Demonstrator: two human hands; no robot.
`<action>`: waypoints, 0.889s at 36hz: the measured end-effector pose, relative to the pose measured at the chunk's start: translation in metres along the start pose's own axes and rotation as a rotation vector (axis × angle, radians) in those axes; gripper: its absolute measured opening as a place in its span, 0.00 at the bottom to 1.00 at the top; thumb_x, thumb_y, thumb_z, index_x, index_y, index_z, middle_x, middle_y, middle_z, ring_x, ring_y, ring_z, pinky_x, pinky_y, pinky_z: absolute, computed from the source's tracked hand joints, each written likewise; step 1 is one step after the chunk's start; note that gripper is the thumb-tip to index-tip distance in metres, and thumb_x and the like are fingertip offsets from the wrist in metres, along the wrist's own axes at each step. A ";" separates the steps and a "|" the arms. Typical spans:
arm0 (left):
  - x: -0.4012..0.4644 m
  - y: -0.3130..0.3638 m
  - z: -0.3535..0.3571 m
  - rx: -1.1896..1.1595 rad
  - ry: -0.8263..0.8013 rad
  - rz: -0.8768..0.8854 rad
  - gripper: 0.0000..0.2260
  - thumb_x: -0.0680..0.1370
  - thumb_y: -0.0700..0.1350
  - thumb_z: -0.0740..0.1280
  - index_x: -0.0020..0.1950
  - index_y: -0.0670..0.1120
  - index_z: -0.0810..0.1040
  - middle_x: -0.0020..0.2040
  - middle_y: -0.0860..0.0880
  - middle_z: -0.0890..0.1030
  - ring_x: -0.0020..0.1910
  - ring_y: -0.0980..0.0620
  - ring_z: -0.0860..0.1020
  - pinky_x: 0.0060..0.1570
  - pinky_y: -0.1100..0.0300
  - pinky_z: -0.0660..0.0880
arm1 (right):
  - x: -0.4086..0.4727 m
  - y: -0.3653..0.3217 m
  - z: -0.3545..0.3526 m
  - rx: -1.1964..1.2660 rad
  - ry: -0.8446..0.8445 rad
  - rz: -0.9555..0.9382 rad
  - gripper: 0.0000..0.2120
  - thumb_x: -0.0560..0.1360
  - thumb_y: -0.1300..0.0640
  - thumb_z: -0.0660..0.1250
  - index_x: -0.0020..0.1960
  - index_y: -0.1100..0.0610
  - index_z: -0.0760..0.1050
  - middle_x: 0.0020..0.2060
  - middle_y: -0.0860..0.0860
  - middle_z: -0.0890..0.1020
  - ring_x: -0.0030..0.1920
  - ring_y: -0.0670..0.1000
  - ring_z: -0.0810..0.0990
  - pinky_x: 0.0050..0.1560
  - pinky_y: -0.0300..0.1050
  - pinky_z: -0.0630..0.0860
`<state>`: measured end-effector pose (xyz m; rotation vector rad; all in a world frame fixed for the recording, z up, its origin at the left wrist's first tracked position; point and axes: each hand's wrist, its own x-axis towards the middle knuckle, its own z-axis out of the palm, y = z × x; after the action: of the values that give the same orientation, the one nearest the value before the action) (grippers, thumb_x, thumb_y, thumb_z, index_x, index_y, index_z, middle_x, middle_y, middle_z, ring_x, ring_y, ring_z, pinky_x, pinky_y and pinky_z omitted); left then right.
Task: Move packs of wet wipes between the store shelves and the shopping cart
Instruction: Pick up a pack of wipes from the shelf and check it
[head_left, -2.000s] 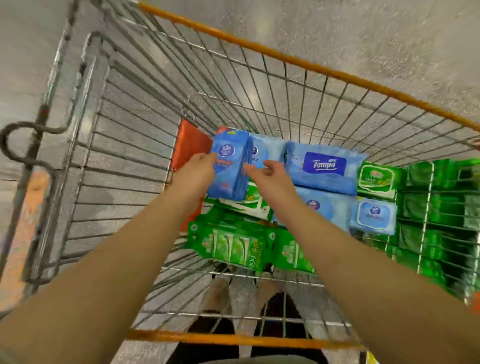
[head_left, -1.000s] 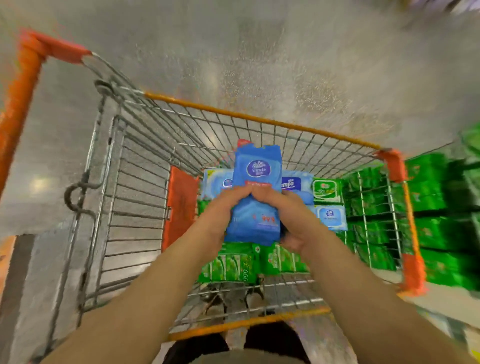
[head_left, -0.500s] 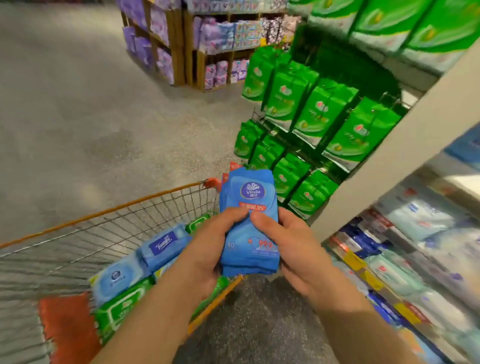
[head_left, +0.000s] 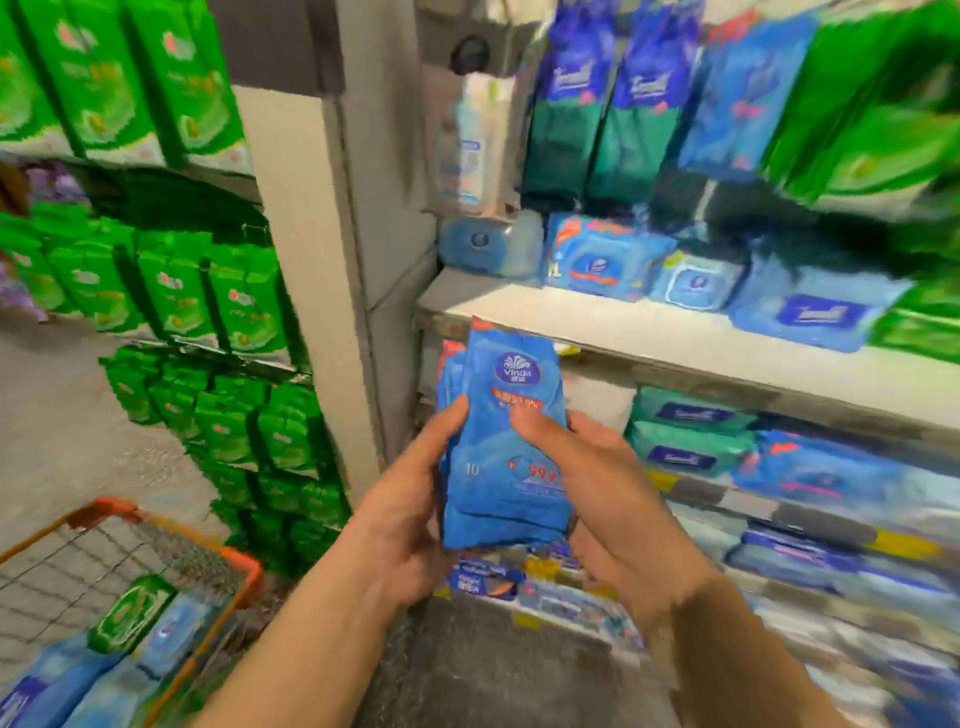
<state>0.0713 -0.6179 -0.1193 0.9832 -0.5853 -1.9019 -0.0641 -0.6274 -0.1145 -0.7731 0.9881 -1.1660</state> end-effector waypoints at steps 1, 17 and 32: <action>0.006 -0.003 0.009 -0.013 -0.004 -0.005 0.23 0.72 0.60 0.65 0.56 0.47 0.88 0.58 0.39 0.85 0.52 0.41 0.86 0.52 0.44 0.83 | 0.000 -0.006 -0.008 -0.001 0.012 -0.010 0.16 0.74 0.58 0.71 0.60 0.62 0.81 0.52 0.62 0.86 0.52 0.65 0.85 0.55 0.62 0.82; 0.092 -0.015 0.135 0.107 -0.180 -0.073 0.31 0.68 0.60 0.72 0.67 0.47 0.82 0.62 0.40 0.84 0.58 0.39 0.83 0.57 0.43 0.78 | 0.021 -0.089 -0.125 -0.124 0.282 -0.200 0.13 0.75 0.52 0.74 0.56 0.58 0.83 0.49 0.56 0.88 0.51 0.59 0.87 0.56 0.61 0.82; 0.172 0.050 0.165 0.083 -0.352 0.006 0.20 0.73 0.51 0.66 0.60 0.43 0.85 0.54 0.41 0.87 0.47 0.43 0.87 0.36 0.52 0.84 | 0.101 -0.147 -0.136 -0.278 0.367 -0.320 0.21 0.68 0.42 0.76 0.52 0.57 0.84 0.46 0.56 0.88 0.50 0.59 0.87 0.56 0.62 0.82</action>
<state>-0.0893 -0.7910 -0.0575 0.6978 -0.8749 -2.0750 -0.2355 -0.7605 -0.0580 -0.9847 1.3873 -1.5012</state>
